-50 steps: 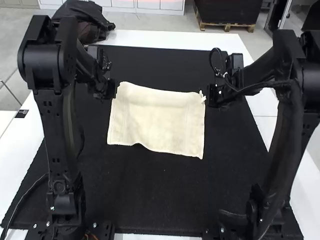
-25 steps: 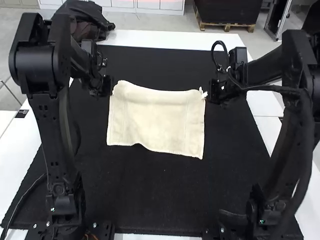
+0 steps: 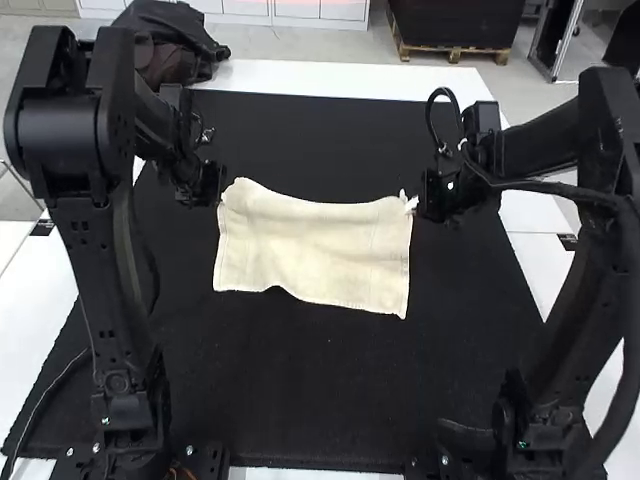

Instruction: Fold the towel.

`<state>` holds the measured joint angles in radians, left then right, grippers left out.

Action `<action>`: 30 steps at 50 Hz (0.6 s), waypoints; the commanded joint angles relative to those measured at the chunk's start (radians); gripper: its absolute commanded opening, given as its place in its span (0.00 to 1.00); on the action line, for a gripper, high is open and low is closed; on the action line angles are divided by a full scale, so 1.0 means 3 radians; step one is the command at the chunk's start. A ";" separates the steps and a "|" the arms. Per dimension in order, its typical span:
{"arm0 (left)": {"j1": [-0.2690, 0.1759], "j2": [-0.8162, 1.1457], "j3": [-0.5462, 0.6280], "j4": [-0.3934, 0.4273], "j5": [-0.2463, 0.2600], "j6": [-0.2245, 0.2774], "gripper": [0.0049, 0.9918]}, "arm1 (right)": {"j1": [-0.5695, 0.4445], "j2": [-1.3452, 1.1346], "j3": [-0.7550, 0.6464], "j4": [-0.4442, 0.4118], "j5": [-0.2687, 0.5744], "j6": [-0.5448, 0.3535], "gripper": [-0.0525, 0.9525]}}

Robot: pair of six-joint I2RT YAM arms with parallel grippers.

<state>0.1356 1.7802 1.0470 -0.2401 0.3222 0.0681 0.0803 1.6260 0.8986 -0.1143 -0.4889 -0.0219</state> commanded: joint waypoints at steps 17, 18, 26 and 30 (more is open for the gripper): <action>0.0131 -0.0391 -0.0376 0.0013 -0.0015 0.0177 0.02 | -0.0078 -0.0373 -0.0270 -0.0079 -0.0058 -0.0029 0.03; 0.0131 -0.0406 -0.0396 0.0013 -0.0010 0.0182 0.02 | -0.0084 -0.0384 -0.0280 -0.0079 -0.0063 -0.0029 0.03; 0.0131 -0.0539 -0.0504 0.0008 -0.0010 0.0203 0.02 | -0.0078 -0.0445 -0.0387 -0.0156 -0.0119 -0.0060 0.03; 0.0131 -0.0590 -0.0540 -0.0002 0.0000 0.0203 0.02 | -0.0084 -0.0481 -0.0449 -0.0182 -0.0135 -0.0085 0.03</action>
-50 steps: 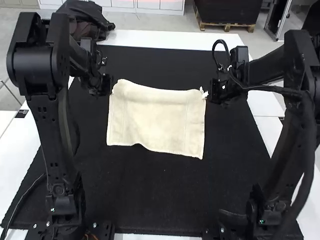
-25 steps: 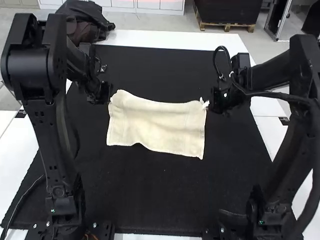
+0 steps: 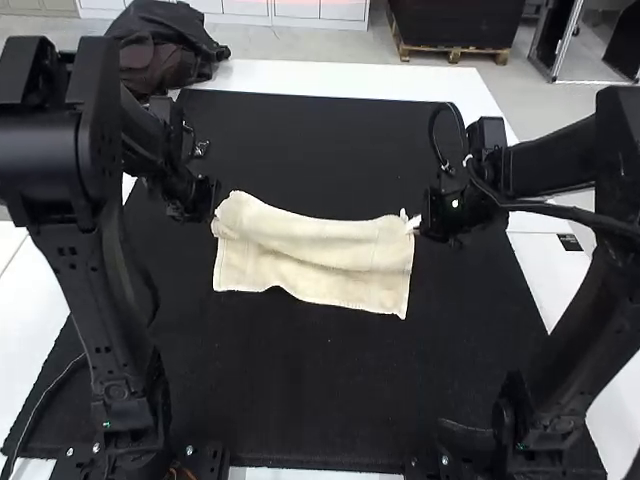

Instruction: Fold the towel.

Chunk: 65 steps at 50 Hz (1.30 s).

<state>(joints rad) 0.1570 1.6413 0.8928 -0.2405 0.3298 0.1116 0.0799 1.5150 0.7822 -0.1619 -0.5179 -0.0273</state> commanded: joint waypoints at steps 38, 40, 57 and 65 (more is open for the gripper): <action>0.0407 -0.0281 -0.0460 -0.0073 -0.0031 0.0267 0.02 | -0.0093 -0.0228 -0.0511 0.0074 -0.0012 -0.0165 0.03; 0.0423 -0.0286 -0.0486 -0.0057 -0.0031 0.0267 0.02 | -0.0108 -0.0223 -0.0531 0.0131 0.0003 -0.0165 0.03; 0.0412 -0.0296 -0.0680 0.0071 -0.0036 0.0329 0.02 | -0.0256 -0.0172 -0.0613 0.0294 0.0146 -0.0257 0.03; 0.0407 -0.0296 -0.0701 0.0101 -0.0041 0.0329 0.03 | -0.0261 -0.0177 -0.0623 0.0315 0.0238 -0.0282 0.08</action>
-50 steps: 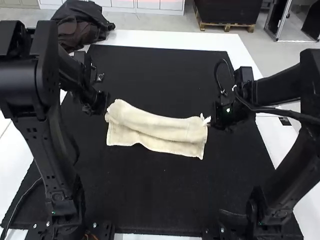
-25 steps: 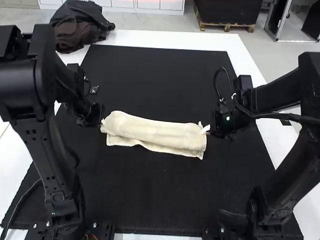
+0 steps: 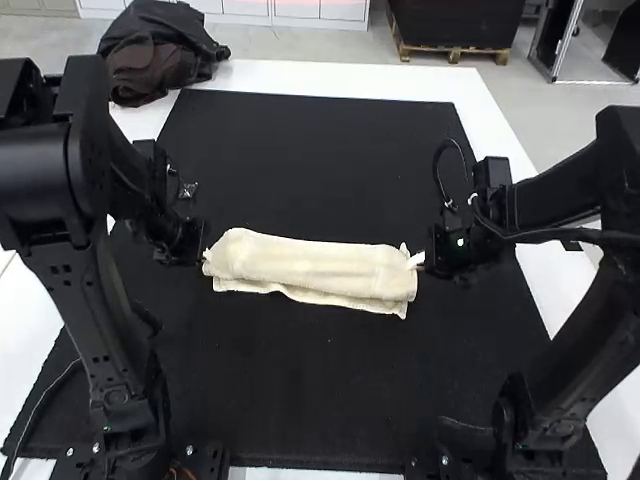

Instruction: Fold the towel.

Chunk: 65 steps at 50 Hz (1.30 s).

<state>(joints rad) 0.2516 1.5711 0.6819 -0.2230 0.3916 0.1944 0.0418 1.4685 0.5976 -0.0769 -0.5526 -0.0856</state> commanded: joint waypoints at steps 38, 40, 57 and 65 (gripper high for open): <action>0.0337 -0.0298 0.0069 0.0058 0.0014 0.0002 0.98 | -0.0078 -0.0237 0.0105 -0.0316 0.0410 -0.0021 0.96; 0.0348 -0.0344 0.0084 0.0058 0.0040 -0.0004 0.98 | -0.0073 -0.0247 0.0120 -0.0368 0.0344 -0.0001 0.96; 0.0327 -0.0604 0.0105 0.0068 0.0034 -0.0096 0.98 | -0.0057 -0.0242 0.0115 -0.0705 -0.0019 0.0055 0.96; 0.0322 -0.0702 0.0100 0.0073 0.0034 -0.0137 0.98 | 0.0035 -0.0175 0.0115 -0.0680 -0.0009 0.0060 0.96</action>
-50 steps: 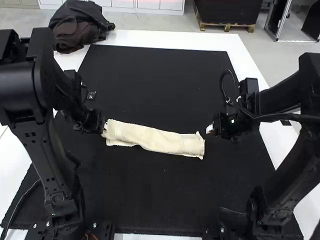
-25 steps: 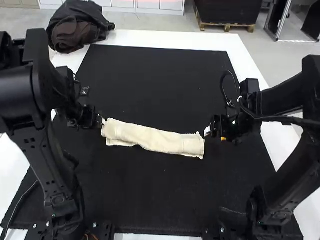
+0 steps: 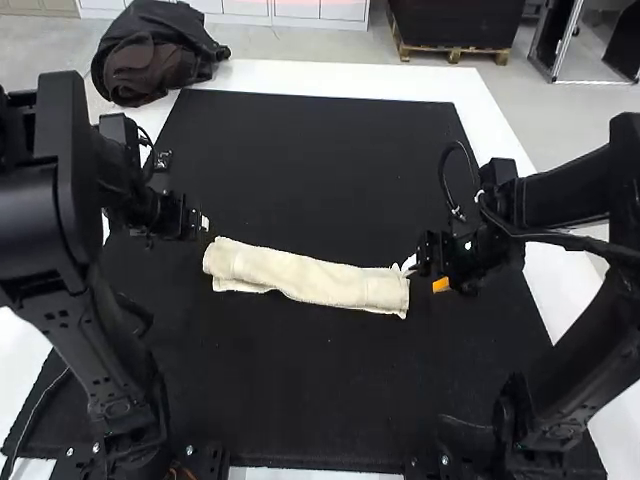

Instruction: Fold the towel.

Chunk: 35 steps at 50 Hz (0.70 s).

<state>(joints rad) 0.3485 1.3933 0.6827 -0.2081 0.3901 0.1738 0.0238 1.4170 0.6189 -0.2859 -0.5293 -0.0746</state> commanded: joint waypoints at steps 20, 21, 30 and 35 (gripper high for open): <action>-0.0001 -0.0206 0.0102 -0.0017 0.0029 -0.0155 0.98 | 0.0289 0.0364 0.0033 0.0385 0.0067 0.0136 0.96; -0.0001 -0.0216 0.0102 -0.0017 0.0029 -0.0160 0.98 | 0.0289 0.0380 0.0033 0.0396 0.0067 0.0136 0.96; -0.0001 -0.0283 0.0102 -0.0022 0.0024 -0.0165 0.98 | 0.0289 0.0548 0.0033 0.0539 0.0123 0.0141 0.96; -0.0001 -0.0293 0.0102 -0.0017 0.0029 -0.0165 0.98 | 0.0309 0.0620 0.0038 0.0575 0.0128 0.0141 0.96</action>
<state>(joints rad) 0.3485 1.3220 0.6827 -0.2161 0.3901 0.1333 0.1009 1.5856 0.6186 -0.1223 -0.5045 -0.0391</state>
